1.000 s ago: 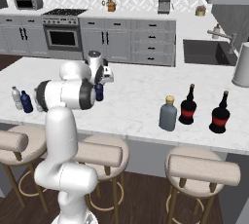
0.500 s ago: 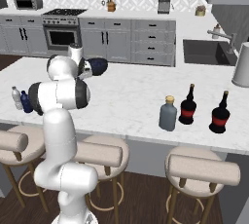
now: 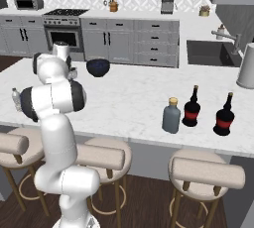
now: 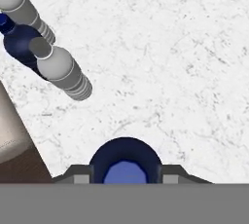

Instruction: Move the plastic bottles in the middle to the plastics group, and the glass bottles in the middle to the glass group.

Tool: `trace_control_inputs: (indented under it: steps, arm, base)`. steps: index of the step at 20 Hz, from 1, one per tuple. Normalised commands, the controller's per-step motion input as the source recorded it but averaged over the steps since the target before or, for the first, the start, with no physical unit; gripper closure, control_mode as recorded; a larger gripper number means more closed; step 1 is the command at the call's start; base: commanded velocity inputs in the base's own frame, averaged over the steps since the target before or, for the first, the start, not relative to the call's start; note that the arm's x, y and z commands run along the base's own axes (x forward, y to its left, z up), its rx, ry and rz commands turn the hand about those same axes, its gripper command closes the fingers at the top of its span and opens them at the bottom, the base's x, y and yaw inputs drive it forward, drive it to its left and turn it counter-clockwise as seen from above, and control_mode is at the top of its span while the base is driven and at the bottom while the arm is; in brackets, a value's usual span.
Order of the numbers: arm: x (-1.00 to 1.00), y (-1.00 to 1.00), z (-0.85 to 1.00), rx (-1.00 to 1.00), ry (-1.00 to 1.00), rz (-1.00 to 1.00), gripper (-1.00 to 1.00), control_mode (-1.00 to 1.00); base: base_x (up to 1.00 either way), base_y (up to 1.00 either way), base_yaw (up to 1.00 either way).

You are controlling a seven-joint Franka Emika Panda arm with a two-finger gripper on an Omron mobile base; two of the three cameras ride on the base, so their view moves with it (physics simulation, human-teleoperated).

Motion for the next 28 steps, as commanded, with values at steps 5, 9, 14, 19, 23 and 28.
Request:
trace_control_inputs:
  steps: [5,9,14,19,23,28]
  arm:
    - [-0.42,0.42,-0.03,0.00,-0.10,0.19,1.00,-1.00]
    - [-0.01,0.45,-0.02,0.00,-0.08,0.11,1.00,-1.00]
    - [0.06,0.09,-0.01,0.00,-0.04,0.02,1.00,-1.00]
    - [0.08,0.01,-0.14,0.01,0.00,0.00,1.00,-1.00]
    - [0.06,0.05,-0.18,0.04,0.00,0.00,1.00,-1.00]
    - [0.15,0.06,-0.06,0.07,0.00,0.00,1.00,-1.00]
  base:
    - [0.00,0.00,0.00]
    - [0.00,0.00,0.00]
    - [0.00,0.00,0.00]
    - [0.00,0.00,0.00]
    - [0.00,0.00,0.00]
    - [0.00,0.00,0.00]
